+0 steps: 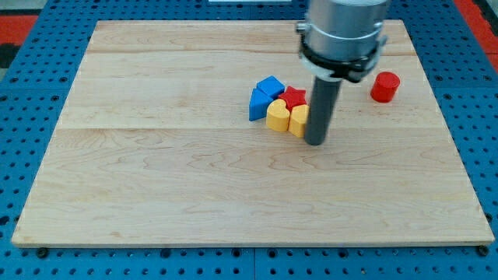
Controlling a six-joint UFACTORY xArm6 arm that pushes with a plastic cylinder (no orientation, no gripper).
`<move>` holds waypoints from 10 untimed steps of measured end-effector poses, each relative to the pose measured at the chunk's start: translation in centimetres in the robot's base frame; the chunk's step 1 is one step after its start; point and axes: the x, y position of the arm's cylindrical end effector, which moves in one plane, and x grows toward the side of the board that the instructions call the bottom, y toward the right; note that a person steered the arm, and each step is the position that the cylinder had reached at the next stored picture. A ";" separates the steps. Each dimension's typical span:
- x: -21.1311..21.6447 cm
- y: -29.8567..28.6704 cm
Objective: Move red circle towards yellow hexagon
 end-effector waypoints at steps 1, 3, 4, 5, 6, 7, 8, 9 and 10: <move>0.4 -0.4; 3.0 15.4; -1.4 19.8; -8.7 22.4; -10.7 20.2; -10.7 15.3; -10.8 13.3; -10.8 13.1; -10.8 10.9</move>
